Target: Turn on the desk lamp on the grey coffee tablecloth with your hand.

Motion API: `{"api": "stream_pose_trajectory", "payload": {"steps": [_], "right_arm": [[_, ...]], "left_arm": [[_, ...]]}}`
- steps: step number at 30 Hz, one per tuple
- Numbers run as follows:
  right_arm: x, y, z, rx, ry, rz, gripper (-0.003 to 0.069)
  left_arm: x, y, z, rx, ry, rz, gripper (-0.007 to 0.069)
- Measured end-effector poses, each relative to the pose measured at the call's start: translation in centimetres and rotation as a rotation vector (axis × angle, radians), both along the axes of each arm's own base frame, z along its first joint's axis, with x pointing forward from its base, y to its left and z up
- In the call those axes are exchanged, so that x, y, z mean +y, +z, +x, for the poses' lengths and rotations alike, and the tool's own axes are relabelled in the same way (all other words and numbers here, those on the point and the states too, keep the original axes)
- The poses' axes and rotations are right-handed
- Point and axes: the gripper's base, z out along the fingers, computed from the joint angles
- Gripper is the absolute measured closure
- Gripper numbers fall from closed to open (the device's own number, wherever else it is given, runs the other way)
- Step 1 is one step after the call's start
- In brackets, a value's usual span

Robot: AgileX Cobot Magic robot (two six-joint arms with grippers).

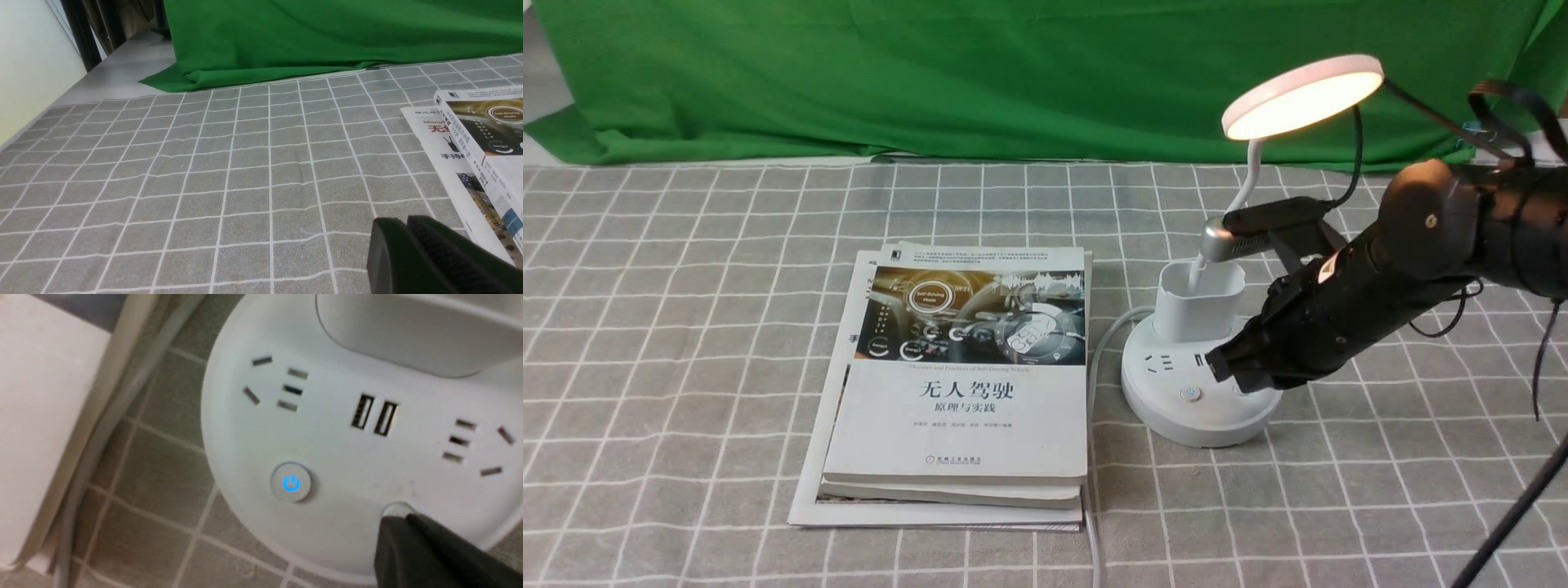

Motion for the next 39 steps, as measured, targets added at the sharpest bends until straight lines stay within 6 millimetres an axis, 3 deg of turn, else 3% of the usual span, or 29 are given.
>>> {"api": "stream_pose_trajectory", "payload": {"steps": [4,9,10,12,13,15,21,29,34,39], "right_arm": [[-0.8,2.5,-2.1,-0.036,0.004,0.017,0.0624],[-1.9,3.4,-5.1,-0.028,-0.003,0.022,0.0624],[-2.7,4.0,-6.9,-0.042,-0.007,0.030,0.0624],[-3.1,4.4,-7.9,-0.053,-0.007,0.035,0.0624],[-3.9,4.7,-9.9,-0.065,-0.009,0.042,0.0624],[-4.7,5.3,-11.9,-0.080,-0.024,0.058,0.0624],[-6.4,7.1,-16.5,-0.108,-0.087,0.127,0.0622],[-7.6,10.5,-18.8,-0.342,-0.099,0.215,0.0617],[-9.6,10.0,-20.7,-0.503,-0.140,0.200,0.0631],[-12.5,6.6,-24.2,-0.752,-0.245,0.147,0.0631]], "left_arm": [[0.0,0.0,0.0,0.000,0.000,0.000,0.0606],[0.0,0.0,0.0,0.000,0.000,0.000,0.0606],[0.0,0.0,0.0,0.000,0.000,0.000,0.0606],[0.0,0.0,0.0,0.000,0.000,0.000,0.0606],[0.0,0.0,0.0,0.000,0.000,0.000,0.0606],[0.0,0.0,0.0,0.000,0.000,0.000,0.0606],[0.0,0.0,0.0,0.000,0.000,0.000,0.0606],[0.0,0.0,0.0,0.000,0.000,0.000,0.0606],[0.0,0.0,0.0,0.000,0.000,-0.001,0.0606],[0.0,0.0,0.0,0.000,0.000,-0.001,0.0606]]}}
